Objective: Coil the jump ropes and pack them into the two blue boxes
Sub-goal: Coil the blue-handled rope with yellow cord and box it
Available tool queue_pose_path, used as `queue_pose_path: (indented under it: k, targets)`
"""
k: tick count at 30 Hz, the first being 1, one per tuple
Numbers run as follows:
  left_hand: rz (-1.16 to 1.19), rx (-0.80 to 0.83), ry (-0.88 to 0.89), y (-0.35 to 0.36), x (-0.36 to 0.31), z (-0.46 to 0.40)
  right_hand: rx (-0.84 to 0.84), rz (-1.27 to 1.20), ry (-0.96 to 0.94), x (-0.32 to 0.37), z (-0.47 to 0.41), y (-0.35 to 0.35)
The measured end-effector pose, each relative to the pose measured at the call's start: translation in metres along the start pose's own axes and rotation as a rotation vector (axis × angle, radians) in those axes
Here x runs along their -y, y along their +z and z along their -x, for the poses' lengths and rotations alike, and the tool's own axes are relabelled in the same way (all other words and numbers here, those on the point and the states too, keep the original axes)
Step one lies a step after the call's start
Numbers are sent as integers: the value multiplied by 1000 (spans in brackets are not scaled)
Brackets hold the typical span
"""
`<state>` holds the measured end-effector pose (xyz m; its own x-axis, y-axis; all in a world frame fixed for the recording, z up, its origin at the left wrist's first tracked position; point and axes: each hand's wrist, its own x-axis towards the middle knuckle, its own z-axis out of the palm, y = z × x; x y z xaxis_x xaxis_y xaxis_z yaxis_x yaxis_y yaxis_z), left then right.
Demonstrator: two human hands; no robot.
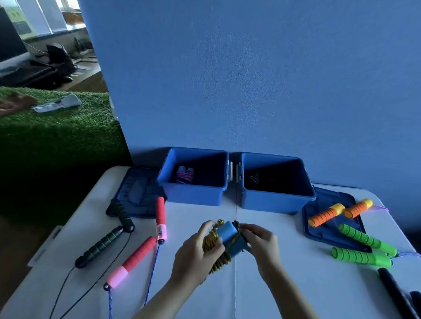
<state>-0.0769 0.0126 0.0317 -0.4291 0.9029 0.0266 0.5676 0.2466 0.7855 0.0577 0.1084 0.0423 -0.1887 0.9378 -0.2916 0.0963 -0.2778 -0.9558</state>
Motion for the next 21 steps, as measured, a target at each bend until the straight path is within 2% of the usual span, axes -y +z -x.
queue_pose_path:
  k: [3, 10, 16, 19, 21]
  targets:
    - [33, 4, -21, -4, -2, -5, 38, -19, -19, 7, 7, 0]
    - [136, 33, 24, -13, -3, -5, 178, 141, -76, 22, 5, -6]
    - [166, 40, 91, -9, -6, -6, 398, 460, -67, 28, -5, -16]
    - [309, 41, 56, -5, -20, -10, 309, 434, -118, 30, -4, -8]
    - [400, 9, -26, -3, -30, -16, 150, 408, -227, 30, 1, 0]
